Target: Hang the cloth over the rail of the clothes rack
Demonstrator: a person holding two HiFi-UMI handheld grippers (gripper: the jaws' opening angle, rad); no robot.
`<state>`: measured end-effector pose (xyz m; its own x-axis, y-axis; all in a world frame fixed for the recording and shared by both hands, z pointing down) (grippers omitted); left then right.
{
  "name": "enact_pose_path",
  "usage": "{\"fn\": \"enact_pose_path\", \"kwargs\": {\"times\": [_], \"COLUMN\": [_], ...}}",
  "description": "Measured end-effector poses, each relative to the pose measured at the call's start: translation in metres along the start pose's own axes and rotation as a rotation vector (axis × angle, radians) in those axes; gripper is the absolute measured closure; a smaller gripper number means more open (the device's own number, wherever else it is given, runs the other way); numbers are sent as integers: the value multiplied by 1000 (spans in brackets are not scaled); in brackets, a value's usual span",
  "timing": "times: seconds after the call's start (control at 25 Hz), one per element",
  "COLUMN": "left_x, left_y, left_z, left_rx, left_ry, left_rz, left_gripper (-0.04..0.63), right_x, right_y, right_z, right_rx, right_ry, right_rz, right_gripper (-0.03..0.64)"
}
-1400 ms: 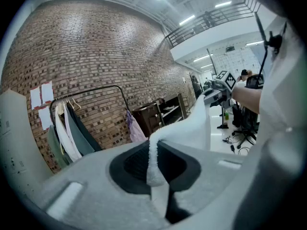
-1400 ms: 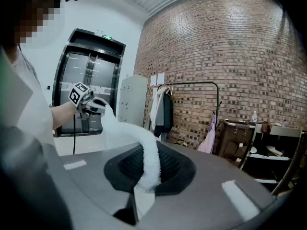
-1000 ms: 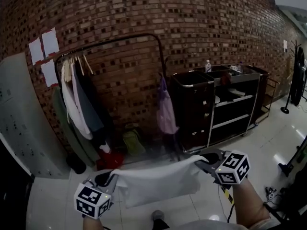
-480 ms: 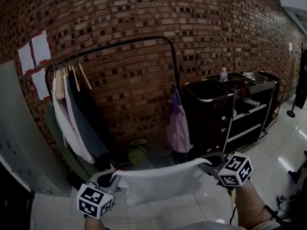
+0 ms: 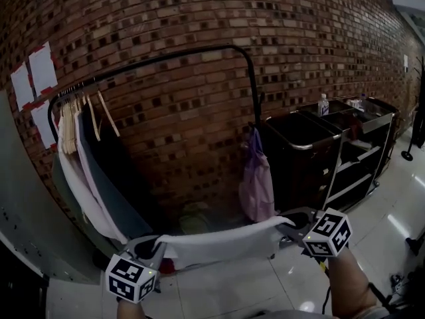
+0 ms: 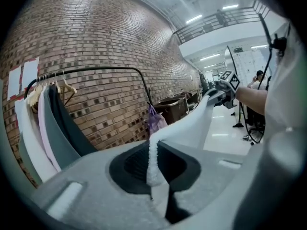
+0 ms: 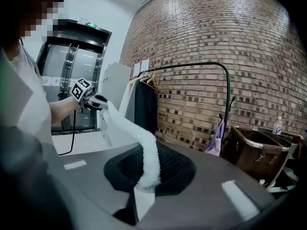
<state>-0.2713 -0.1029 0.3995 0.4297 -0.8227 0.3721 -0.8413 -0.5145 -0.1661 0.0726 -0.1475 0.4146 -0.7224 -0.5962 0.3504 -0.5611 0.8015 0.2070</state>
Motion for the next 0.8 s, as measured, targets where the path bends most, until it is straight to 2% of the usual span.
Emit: {"fn": "enact_pose_path", "kwargs": {"times": [0.36, 0.6, 0.8], "left_x": [52, 97, 134], "left_y": [35, 60, 79], "left_z": [28, 80, 136], "left_rx": [27, 85, 152], "left_ry": [-1, -14, -66], "left_rz": [26, 61, 118], "left_gripper": [575, 575, 575], "right_x": [41, 60, 69], "right_y": [-68, -139, -207], "right_z": [11, 37, 76], "right_rx": [-72, -153, -263], "right_ry": [-30, -65, -121], "right_rz": [33, 54, -18], "right_gripper": [591, 590, 591]}}
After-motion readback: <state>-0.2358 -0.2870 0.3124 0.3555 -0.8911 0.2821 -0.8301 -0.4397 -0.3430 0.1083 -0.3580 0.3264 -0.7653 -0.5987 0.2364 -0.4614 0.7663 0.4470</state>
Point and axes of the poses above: the fingertips, and each gripper's own axes: x forward along the fingers, y to its left, z out of its top, the point moved 6 cm from there along -x, backward along the fingers, and after that the axes turned 6 degrees about -x, right-handed, at the moved point
